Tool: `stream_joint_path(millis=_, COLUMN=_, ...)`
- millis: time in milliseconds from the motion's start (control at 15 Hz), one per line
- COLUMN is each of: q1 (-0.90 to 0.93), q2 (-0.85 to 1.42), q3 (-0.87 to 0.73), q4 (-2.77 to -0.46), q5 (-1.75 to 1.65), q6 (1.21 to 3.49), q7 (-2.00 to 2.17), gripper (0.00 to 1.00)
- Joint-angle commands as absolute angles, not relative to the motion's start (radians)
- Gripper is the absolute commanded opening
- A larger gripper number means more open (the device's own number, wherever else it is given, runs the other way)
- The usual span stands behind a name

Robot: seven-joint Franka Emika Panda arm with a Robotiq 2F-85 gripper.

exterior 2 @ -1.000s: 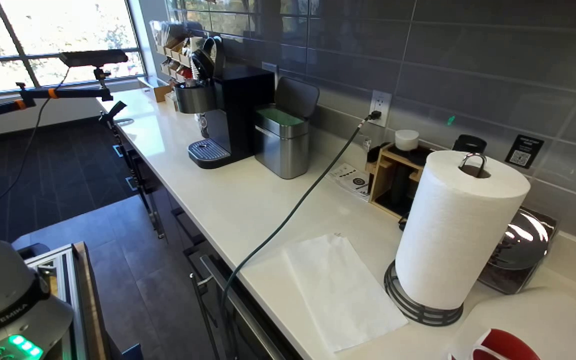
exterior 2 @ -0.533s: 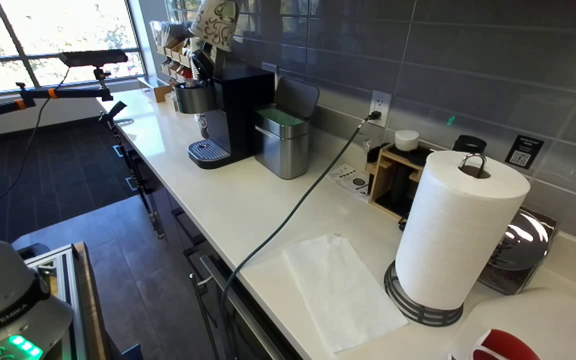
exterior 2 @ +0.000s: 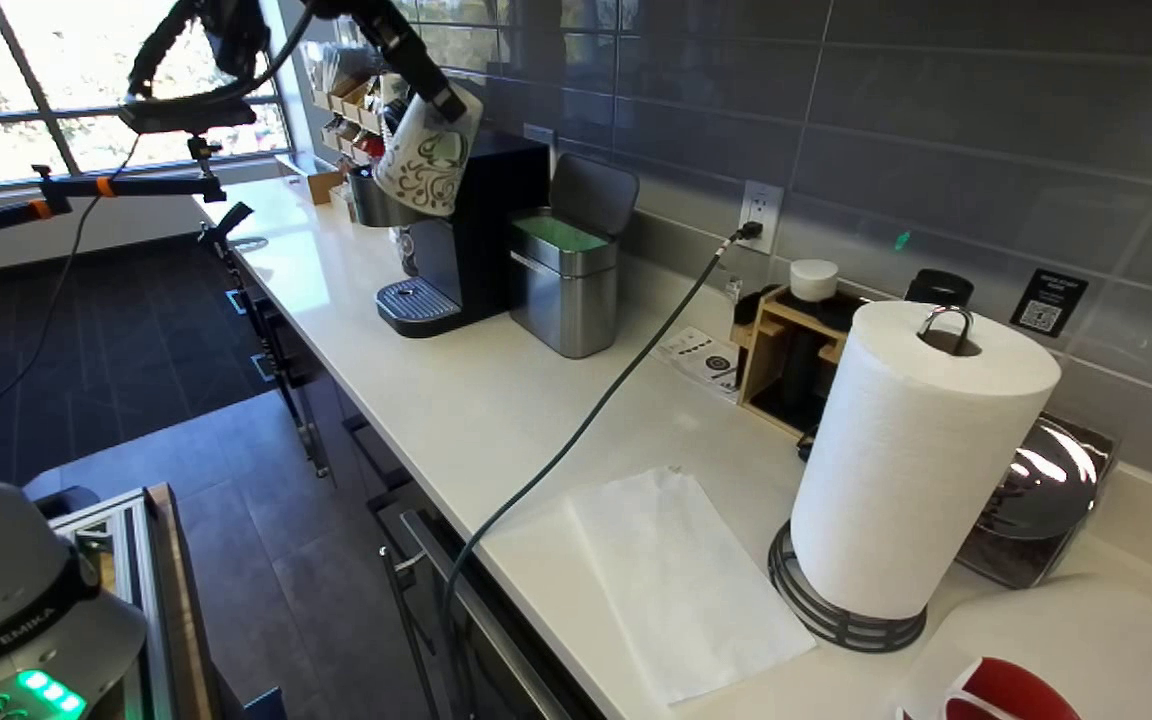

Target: Pick up the cup and put it on the counter

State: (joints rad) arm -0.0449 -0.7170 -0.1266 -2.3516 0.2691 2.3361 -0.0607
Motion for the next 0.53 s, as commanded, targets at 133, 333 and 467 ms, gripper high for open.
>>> stream_joint_path(millis=133, q1=-0.046, q2=-0.725, q3=-0.106, q4=-2.471, q5=0.254, q6=2.430, q7=-0.003, gripper=0.63)
stream_joint_path(millis=333, q1=-0.049, q2=-0.717, q3=-0.093, q4=-2.516, q5=0.253, q6=2.466, q7=0.021, gripper=0.63)
stream_joint_path(millis=467, q1=-0.050, q2=-0.719, q3=-0.092, q4=-2.516, q5=0.253, q6=2.466, q7=0.023, gripper=0.63)
